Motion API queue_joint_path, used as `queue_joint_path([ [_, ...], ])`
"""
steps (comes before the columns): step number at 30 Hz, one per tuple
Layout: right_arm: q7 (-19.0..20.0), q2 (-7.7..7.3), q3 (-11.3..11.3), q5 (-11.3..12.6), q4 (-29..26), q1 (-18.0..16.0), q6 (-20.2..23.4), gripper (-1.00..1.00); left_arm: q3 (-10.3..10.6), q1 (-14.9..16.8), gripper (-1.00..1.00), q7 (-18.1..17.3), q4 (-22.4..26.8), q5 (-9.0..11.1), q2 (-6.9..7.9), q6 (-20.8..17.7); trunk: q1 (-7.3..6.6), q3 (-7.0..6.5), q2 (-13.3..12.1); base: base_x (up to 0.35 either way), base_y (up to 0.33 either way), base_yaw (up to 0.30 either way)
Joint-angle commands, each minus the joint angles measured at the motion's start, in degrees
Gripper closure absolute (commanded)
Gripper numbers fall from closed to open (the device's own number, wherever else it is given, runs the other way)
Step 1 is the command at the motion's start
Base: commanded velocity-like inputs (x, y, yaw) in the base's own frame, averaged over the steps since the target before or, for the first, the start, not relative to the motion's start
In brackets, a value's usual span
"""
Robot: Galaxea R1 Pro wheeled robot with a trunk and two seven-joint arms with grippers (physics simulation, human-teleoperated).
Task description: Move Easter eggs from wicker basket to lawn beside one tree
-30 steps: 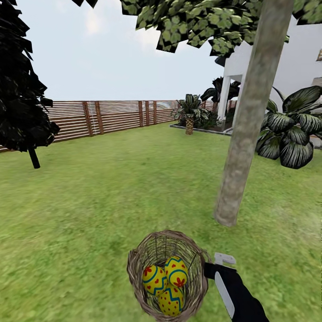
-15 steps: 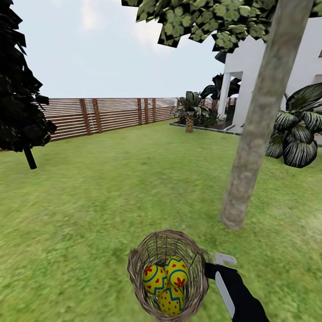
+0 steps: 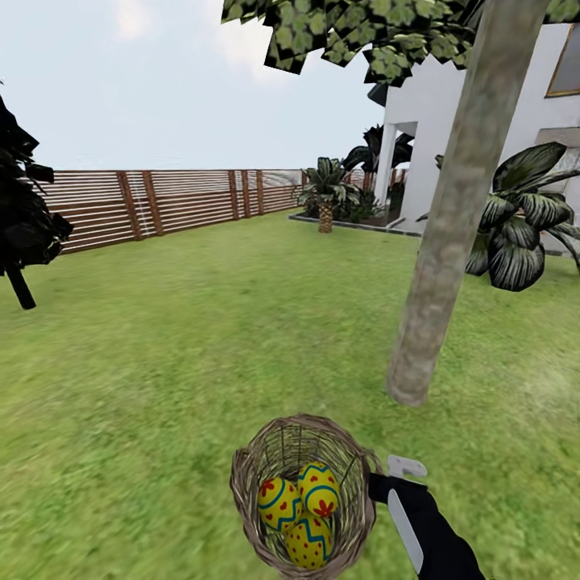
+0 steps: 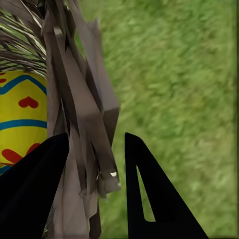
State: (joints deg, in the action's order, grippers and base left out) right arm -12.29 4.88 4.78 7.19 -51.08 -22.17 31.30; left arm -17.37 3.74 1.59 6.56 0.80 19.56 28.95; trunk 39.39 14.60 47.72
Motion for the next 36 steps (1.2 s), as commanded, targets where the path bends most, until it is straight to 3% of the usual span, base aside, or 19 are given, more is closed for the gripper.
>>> queue_joint_path([
  [1, -0.4, 0.05, 0.1, 0.9, -0.1, 0.0, 0.1, 1.0, 0.1, 0.0, -1.0, 0.2, -0.1, 0.1, 0.01, 0.2, 0.01, 0.13, 0.1, 0.047, 0.011, -0.109],
  [18, -0.4, 0.05, 0.0, 0.9, -0.2, -0.1, 0.1, 1.0, 0.1, 0.0, -1.0, 0.2, -0.1, 0.1, 0.01, 0.2, 0.01, 0.09, 0.1, 0.241, 0.051, -0.051],
  [25, -0.4, 0.05, -0.1, 0.9, -0.2, 0.0, 0.1, 1.0, 0.1, 0.0, -1.0, 0.2, -0.1, 0.1, 0.03, 0.2, 0.01, -0.15, 0.1, 0.067, 0.043, -0.228],
  [36, -0.4, 0.05, -0.3, 0.9, -0.2, 0.0, 0.1, 1.0, 0.1, 0.0, -1.0, 0.3, 0.2, 0.1, 0.04, 0.2, 0.01, -0.17, 0.1, 0.094, 0.112, -0.012],
])
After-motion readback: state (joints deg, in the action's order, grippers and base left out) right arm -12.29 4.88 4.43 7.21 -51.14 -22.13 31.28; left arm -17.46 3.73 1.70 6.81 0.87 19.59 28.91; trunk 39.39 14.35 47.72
